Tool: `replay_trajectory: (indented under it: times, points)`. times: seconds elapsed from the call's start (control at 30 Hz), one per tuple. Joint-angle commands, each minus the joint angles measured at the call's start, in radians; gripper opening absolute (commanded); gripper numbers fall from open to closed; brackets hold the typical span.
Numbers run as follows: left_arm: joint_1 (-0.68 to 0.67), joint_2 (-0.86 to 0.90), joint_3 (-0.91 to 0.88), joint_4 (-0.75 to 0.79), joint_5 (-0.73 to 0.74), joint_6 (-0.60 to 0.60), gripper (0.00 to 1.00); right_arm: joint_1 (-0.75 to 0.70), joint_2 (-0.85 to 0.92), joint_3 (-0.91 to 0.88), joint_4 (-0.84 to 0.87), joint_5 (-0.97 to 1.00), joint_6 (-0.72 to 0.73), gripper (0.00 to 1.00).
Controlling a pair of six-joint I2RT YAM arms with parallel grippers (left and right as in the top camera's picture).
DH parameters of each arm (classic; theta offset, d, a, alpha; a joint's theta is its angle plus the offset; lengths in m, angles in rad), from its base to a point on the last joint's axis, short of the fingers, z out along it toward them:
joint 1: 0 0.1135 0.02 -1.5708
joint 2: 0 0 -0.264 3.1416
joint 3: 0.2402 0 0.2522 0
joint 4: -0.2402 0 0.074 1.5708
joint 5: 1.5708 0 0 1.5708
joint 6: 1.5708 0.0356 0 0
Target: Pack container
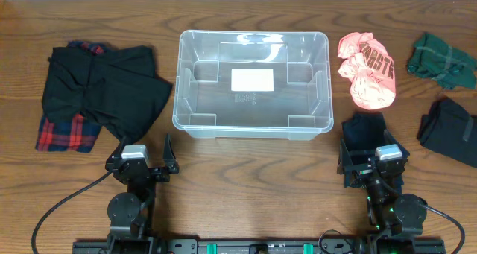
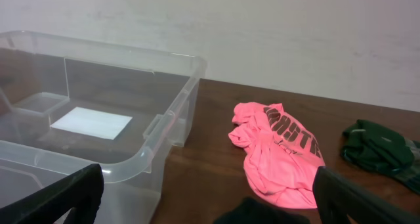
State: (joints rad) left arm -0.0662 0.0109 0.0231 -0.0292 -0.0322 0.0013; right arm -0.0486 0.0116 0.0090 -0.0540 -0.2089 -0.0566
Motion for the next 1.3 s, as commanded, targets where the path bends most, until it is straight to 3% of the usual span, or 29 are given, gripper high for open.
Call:
replay_trajectory:
  times: [0.0,0.47,0.87,1.03,1.27]
  points:
    - [0.005,-0.007,-0.019,-0.041,-0.005,0.013,0.98,-0.009,-0.006,-0.003,-0.002,0.003,-0.012,0.99]
    - [0.005,-0.007,-0.019,-0.040,-0.006,0.014,0.98,-0.009,-0.006,-0.003,-0.002,0.002,-0.012,0.99]
    - [0.004,0.010,0.032,-0.046,0.113,-0.029,0.98,-0.009,-0.006,-0.003,-0.002,0.003,-0.012,0.99]
    - [0.005,0.140,0.179,-0.115,0.045,-0.033,0.98,-0.009,-0.006,-0.003,-0.002,0.002,-0.012,0.99]
    - [0.005,0.475,0.506,-0.260,-0.069,-0.069,0.98,-0.009,-0.006,-0.003,-0.002,0.002,-0.012,0.99]
